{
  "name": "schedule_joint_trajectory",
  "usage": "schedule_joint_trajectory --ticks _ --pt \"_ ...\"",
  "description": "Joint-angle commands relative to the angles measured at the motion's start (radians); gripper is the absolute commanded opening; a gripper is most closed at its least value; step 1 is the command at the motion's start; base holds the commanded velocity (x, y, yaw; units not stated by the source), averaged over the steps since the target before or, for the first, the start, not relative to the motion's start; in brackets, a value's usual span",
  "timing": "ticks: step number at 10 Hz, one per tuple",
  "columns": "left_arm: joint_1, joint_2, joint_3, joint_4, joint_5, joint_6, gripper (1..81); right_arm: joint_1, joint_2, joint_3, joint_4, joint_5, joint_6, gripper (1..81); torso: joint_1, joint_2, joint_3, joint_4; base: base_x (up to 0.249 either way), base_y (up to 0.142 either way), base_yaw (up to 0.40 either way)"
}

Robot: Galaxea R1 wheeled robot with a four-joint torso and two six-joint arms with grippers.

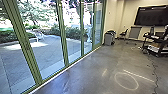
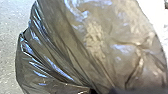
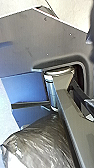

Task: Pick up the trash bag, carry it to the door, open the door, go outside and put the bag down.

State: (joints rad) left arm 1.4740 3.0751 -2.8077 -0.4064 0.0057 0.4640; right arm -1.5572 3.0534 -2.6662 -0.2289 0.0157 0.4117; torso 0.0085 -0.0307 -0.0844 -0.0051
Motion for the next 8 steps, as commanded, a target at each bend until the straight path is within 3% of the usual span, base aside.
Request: schedule_joint_trajectory --ticks 1,5,8 --pt "-0.042 0.002 -0.001 0.011 0.069 0.004 1.0 0.038 0.009 0.006 -0.007 -0.053 -0.004 81.1 0.000 0.000 0.000 0.000 0.000 0.000 -0.206" --pt "-0.039 0.001 -0.001 0.011 0.069 0.004 1.0 0.038 0.009 0.006 -0.007 -0.051 -0.004 81.1 0.000 0.000 0.000 0.000 0.000 0.000 -0.146" --pt "-0.037 -0.001 0.000 0.011 0.069 0.004 1.0 0.039 0.009 0.006 -0.007 -0.051 -0.004 81.1 0.000 0.000 0.000 0.000 0.000 0.000 -0.030"
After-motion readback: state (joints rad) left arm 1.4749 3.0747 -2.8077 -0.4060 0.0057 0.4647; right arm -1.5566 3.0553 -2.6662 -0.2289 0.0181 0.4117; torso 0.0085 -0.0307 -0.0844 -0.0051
